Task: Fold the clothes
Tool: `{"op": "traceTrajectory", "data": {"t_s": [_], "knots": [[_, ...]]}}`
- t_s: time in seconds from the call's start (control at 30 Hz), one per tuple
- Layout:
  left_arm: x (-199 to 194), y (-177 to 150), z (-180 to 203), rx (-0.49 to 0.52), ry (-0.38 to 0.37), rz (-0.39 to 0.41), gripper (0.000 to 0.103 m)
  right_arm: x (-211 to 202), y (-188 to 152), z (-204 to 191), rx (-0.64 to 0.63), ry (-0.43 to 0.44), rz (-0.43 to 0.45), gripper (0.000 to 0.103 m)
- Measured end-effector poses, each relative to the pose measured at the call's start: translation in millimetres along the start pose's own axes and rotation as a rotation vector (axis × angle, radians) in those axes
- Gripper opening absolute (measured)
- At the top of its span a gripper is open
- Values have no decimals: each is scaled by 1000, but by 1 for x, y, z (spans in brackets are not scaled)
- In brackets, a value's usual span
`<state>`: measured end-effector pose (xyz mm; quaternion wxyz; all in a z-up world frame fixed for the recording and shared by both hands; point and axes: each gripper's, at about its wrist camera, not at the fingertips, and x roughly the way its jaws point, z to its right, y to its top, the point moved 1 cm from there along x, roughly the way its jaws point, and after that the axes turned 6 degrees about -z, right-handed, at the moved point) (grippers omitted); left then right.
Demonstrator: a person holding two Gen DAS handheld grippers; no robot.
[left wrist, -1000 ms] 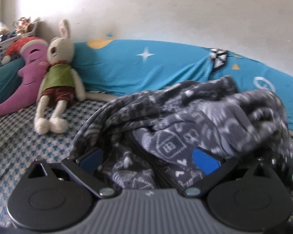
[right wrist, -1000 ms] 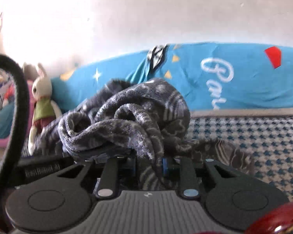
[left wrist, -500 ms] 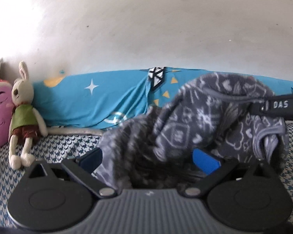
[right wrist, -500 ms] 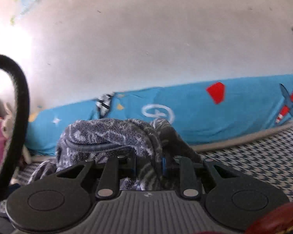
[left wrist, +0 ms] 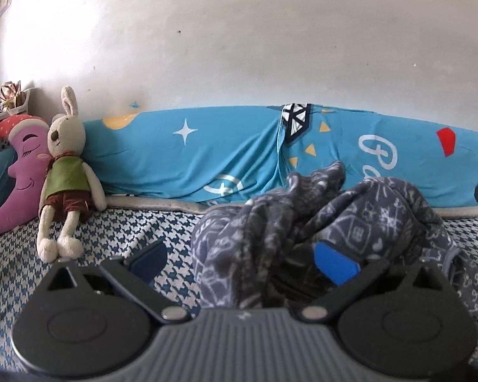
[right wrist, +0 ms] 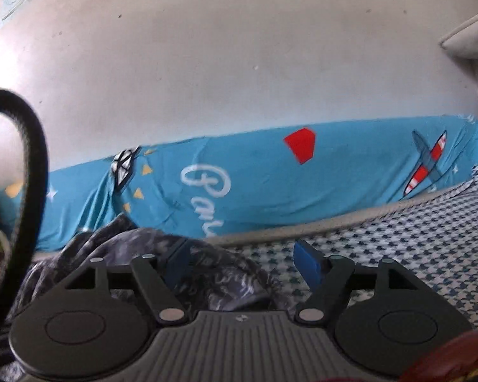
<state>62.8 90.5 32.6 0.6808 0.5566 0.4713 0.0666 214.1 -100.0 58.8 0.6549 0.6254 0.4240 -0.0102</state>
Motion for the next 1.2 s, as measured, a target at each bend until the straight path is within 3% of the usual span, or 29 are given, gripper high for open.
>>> {"op": "traceTrajectory", "data": {"t_s": [0.23,0.53,0.7,0.97,1.0,1.2], "knots": [[11,1,-6,-44,42,-53,103,10,-21,-11,-35,88,-157,73],[32,-10,-8,-94,36,-196,103,31,-52,-28,-36,203,-358,75],[39,-16,-11,-119,30,-247,103,48,-71,-46,-71,222,-442,75],[41,-19,-12,-122,27,-269,103,58,-86,-65,-156,180,-439,75],[41,-18,-12,-121,31,-265,102,58,-86,-65,-155,180,-433,73],[38,-16,-11,-114,50,-237,95,56,-84,-62,-149,185,-402,31]]}}
